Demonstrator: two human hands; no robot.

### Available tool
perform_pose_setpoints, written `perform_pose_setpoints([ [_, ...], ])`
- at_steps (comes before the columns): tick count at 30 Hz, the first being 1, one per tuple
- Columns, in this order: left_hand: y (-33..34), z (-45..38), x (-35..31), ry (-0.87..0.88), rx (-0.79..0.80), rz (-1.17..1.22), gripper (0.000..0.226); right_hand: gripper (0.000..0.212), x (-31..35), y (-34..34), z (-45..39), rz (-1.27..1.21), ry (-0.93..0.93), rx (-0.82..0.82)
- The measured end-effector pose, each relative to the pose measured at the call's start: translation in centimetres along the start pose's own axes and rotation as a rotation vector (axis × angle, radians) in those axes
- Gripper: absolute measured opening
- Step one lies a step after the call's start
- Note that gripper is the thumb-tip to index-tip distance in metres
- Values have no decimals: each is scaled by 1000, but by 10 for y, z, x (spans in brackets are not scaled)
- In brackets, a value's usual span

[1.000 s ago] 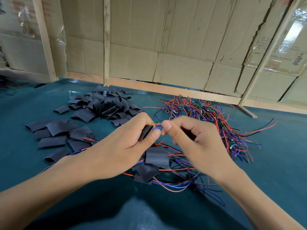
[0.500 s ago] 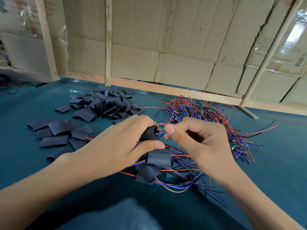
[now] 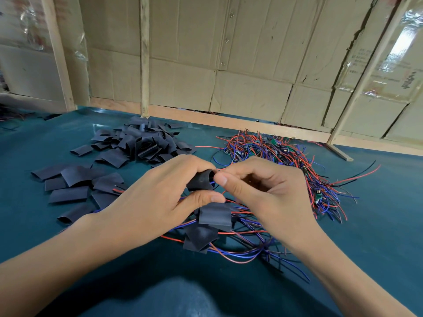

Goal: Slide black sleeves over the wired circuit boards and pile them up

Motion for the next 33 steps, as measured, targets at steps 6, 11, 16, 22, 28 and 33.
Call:
perform_pose_setpoints([
  [6, 3, -2, -2, 65, 3, -53, 45, 3, -4, 4, 1, -80, 76, 74],
  [11, 2, -3, -2, 40, 37, -31, 48, 24, -7, 7, 1, -32, 120, 111],
  [16, 7, -2, -4, 33, 141, -25, 63, 30, -15, 1, -2, -189, 256, -55],
  [22, 15, 3, 1, -154, 265, 211, 53, 18, -26, -4, -4, 8, 367, -63],
  [28, 15, 1, 15, -414, 109, 431, 44, 16, -25, -10, -10, -7, 328, 100],
  [33, 12, -5, 22, -585, -71, 610, 19, 24, -24, -11, -15, -58, 268, 53],
])
Point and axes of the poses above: each hand's wrist, its own z-axis away from the middle knuckle, its own y-axis out of the palm, x = y × z, the point moved 5 cm from there along -z, towards the middle knuckle, and after that the axes turned 13 degrees about -x, right-handed, at the moved point
